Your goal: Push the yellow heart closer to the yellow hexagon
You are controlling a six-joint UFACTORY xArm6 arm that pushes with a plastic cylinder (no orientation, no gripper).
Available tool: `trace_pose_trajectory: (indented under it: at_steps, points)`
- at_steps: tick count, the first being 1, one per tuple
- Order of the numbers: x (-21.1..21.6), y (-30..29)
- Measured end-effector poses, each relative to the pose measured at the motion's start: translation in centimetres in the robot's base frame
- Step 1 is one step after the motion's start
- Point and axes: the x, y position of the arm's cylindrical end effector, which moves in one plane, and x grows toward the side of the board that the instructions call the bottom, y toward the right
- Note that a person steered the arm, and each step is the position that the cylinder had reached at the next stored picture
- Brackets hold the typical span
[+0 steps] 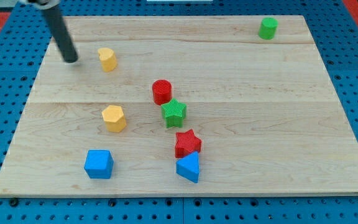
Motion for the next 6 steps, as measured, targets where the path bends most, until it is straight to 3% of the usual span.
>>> trace_pose_trajectory:
  at_steps: [1,2,3,4,5,6]
  points:
    - [1.8,4.1]
    - [8.3,4.2]
    - [3.9,1.3]
    - [-2.6,5.5]
    - [-2.2,6.8]
    - [3.6,7.3]
